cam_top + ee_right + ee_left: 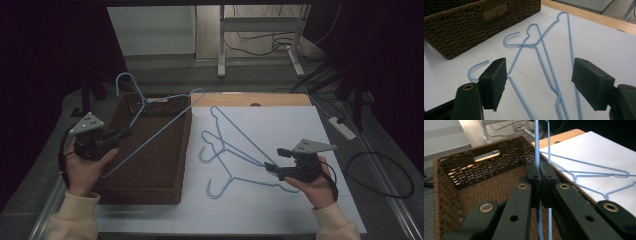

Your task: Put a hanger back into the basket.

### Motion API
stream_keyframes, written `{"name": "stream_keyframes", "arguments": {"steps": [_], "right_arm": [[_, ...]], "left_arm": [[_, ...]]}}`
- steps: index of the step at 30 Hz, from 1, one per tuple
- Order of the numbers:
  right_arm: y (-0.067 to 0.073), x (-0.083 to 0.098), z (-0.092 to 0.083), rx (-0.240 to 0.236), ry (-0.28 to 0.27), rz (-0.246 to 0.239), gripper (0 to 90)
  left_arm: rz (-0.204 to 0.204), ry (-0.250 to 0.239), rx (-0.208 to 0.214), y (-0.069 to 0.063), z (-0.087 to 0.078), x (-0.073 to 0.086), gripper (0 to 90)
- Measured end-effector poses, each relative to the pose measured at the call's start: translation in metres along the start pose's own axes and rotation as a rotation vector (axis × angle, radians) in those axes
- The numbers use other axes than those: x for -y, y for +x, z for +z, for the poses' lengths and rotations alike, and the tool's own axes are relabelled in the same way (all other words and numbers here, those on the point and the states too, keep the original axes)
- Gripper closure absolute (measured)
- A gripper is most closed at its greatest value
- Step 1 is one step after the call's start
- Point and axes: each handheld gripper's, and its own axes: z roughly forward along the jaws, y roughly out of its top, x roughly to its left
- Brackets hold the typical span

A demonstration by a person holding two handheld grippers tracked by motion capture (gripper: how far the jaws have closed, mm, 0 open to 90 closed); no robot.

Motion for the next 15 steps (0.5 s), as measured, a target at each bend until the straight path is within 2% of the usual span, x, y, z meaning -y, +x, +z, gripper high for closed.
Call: {"name": "stream_keyframes", "arguments": {"steps": [7,15], "right_arm": [[-0.001,0.003,0.004,-0.001,0.017,0.002,28.8],[-0.001,0.004,0.008,-0.005,0.029,0.006,28.6]], "left_arm": [[-0.032,0.004,-0.049,0.018,-0.005,0.010,88.0],[-0.037,0.038,-0.072,0.027,0.001,0.019,88.0]]}}
